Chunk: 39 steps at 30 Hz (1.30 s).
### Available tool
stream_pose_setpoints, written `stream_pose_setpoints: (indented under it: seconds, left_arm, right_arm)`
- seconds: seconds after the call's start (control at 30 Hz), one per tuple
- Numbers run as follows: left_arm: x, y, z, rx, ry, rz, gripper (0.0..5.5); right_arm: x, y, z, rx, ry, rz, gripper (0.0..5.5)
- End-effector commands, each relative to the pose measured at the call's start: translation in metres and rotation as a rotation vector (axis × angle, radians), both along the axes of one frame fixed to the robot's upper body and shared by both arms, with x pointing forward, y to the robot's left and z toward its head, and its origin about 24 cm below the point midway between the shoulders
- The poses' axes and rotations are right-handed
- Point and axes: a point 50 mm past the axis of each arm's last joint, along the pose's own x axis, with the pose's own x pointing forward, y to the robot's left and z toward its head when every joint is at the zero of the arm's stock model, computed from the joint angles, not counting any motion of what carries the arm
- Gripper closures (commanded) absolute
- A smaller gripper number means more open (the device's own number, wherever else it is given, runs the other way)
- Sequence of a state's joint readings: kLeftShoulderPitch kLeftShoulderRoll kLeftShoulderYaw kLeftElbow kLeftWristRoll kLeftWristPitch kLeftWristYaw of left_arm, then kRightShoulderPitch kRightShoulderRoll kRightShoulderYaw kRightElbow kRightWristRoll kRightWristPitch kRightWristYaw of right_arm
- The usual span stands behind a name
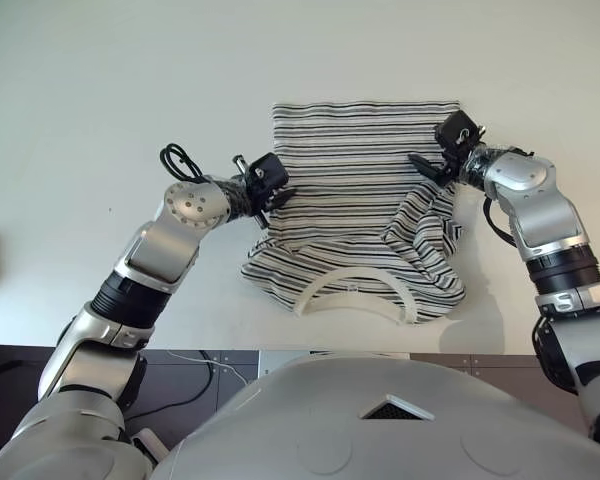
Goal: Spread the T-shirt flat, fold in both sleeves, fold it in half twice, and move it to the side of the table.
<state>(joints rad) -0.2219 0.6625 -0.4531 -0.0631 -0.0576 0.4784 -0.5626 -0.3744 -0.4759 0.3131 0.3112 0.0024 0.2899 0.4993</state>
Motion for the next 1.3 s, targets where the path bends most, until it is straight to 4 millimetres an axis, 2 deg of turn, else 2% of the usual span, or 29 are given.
stream_pose_setpoints:
  seconds: [0.03,0.13,0.17,0.23,0.27,0.33,0.4,0.47,0.57,0.63,0.7,0.83,0.9,0.93,0.97,1.07,1.13,1.17,1.2,1.3]
  left_arm:
    - [0.023,0.033,-0.028,0.181,0.042,0.129,3.76]
    - [0.055,0.03,-0.021,0.081,-0.01,0.218,3.76]
    - [0.067,0.025,-0.015,0.021,-0.042,0.266,3.76]
    - [0.081,0.017,-0.008,-0.048,-0.095,0.319,3.76]
    - [0.083,0.015,-0.005,-0.085,-0.109,0.346,3.76]
    - [0.077,0.017,-0.004,-0.122,-0.131,0.366,3.76]
    - [0.064,0.02,-0.005,-0.139,-0.138,0.367,3.76]
    - [0.05,0.019,-0.013,-0.139,-0.087,0.346,3.76]
    - [0.019,0.018,-0.035,-0.062,0.046,0.308,3.76]
    - [0.004,0.019,-0.044,-0.02,0.112,0.316,3.76]
    - [-0.005,0.021,-0.047,0.003,0.145,0.343,3.76]
    - [-0.02,0.031,-0.049,0.058,0.177,0.418,3.76]
    - [-0.026,0.035,-0.05,0.063,0.18,0.46,3.76]
    - [-0.025,0.035,-0.047,0.047,0.171,0.478,3.76]
    - [-0.022,0.033,-0.043,0.026,0.153,0.481,3.76]
    - [-0.009,0.02,-0.026,-0.047,0.089,0.455,3.76]
    - [-0.004,0.01,-0.017,-0.098,0.06,0.417,3.76]
    - [-0.003,0.007,-0.014,-0.114,0.054,0.403,3.76]
    - [-0.001,0.006,-0.013,-0.119,0.05,0.393,3.76]
    - [0.003,0.005,-0.013,-0.1,0.058,0.342,3.76]
  right_arm:
    - [0.028,0.012,-0.007,-0.036,-0.029,-0.1,2.2]
    - [0.06,0.024,0.005,0.07,-0.121,-0.278,2.2]
    - [0.071,0.027,0.016,0.146,-0.172,-0.361,2.2]
    - [0.082,0.027,0.033,0.256,-0.238,-0.452,2.2]
    - [0.084,0.026,0.044,0.285,-0.288,-0.434,2.2]
    - [0.073,0.026,0.053,0.28,-0.339,-0.275,2.2]
    - [0.041,0.031,0.046,0.22,-0.31,-0.056,2.2]
    - [0.008,0.042,0.031,0.158,-0.217,0.106,2.2]
    - [-0.026,0.048,0.001,0.021,-0.042,0.273,2.2]
    - [-0.04,0.039,-0.007,-0.059,0.037,0.324,2.2]
    - [-0.047,0.026,-0.004,-0.107,0.068,0.342,2.2]
    - [-0.067,-0.042,0.029,-0.26,0.138,0.376,2.2]
    - [-0.074,-0.067,0.042,-0.34,0.18,0.409,2.2]
    - [-0.073,-0.072,0.049,-0.355,0.175,0.419,2.2]
    - [-0.068,-0.069,0.057,-0.33,0.142,0.411,2.2]
    - [-0.054,-0.041,0.086,-0.107,0.017,0.403,2.2]
    - [-0.044,-0.017,0.09,0.031,-0.016,0.394,2.2]
    - [-0.04,-0.007,0.084,0.063,-0.013,0.381,2.2]
    - [-0.034,0.003,0.07,0.067,0.005,0.357,2.2]
    - [-0.026,0.019,0.017,0.034,0.104,0.245,2.2]
